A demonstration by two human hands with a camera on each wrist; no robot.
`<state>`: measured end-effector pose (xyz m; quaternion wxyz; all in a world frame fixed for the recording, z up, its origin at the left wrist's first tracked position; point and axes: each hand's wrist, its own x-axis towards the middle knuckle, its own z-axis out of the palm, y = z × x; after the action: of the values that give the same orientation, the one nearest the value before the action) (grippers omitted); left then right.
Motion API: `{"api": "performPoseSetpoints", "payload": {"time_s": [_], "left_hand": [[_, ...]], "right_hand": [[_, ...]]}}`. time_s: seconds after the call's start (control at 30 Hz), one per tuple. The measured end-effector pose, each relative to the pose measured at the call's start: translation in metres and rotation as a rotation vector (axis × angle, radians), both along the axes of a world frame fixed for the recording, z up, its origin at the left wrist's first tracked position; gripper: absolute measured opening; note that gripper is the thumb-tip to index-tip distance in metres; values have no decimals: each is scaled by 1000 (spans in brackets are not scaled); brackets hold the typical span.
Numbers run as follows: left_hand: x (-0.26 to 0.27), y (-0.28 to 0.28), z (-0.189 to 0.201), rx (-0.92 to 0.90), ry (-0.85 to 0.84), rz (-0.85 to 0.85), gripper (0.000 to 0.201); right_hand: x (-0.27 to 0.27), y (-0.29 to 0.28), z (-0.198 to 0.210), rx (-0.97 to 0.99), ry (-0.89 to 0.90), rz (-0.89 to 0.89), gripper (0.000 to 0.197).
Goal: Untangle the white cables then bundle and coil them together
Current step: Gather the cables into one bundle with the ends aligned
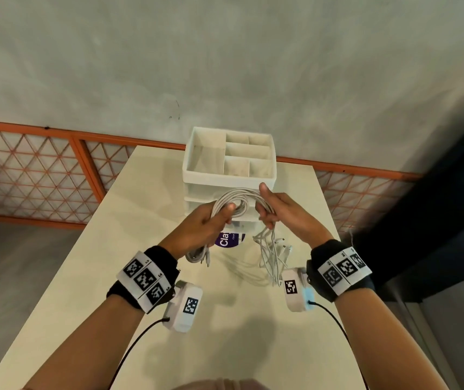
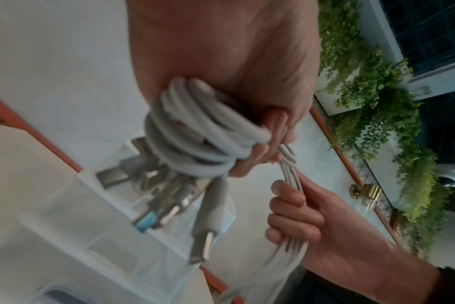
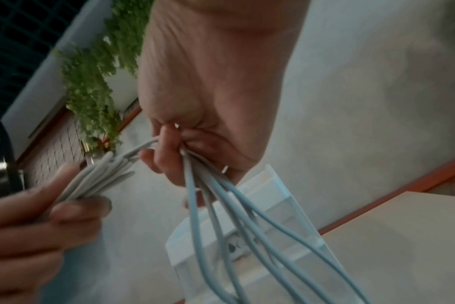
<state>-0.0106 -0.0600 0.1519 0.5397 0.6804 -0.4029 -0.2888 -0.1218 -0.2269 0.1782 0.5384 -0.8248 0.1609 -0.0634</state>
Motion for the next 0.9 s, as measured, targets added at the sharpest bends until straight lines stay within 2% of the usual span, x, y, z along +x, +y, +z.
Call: {"api": "performPoseSetpoints", "payload": {"time_s": [0.17,0.27,0.47,0.57,0.7,0.77,0.83,0.9], "left_hand": [[-2,-5,-6,-60,73,12,29],[-6,-14,-9,-94,99,18,29],[-12,-22,-12,-200,123,69,27],[-13,-24,-15,-236,141,106,33],[-13,-22,-16,-221,162,95,39],[-13,-21,-15,-211,151,91,36],[-12,-20,-14,-212,154,104,29],[-11,-20,-13,-213,155,117,26]], "right_hand": [[12,14,-22,273,-71,-77,54],[28,29,-36,337,-132,-183,52],[36,41,-26,604,-107,-143,54],[39,42,-23,602,-50,-173,62],[46,44,-23,523,-33,-321,52],[47,40,-31,477,-6,-375,70],[45,36,-37,488,8,-347,86],[41,39,-33,564,-1,-274,75]]}}
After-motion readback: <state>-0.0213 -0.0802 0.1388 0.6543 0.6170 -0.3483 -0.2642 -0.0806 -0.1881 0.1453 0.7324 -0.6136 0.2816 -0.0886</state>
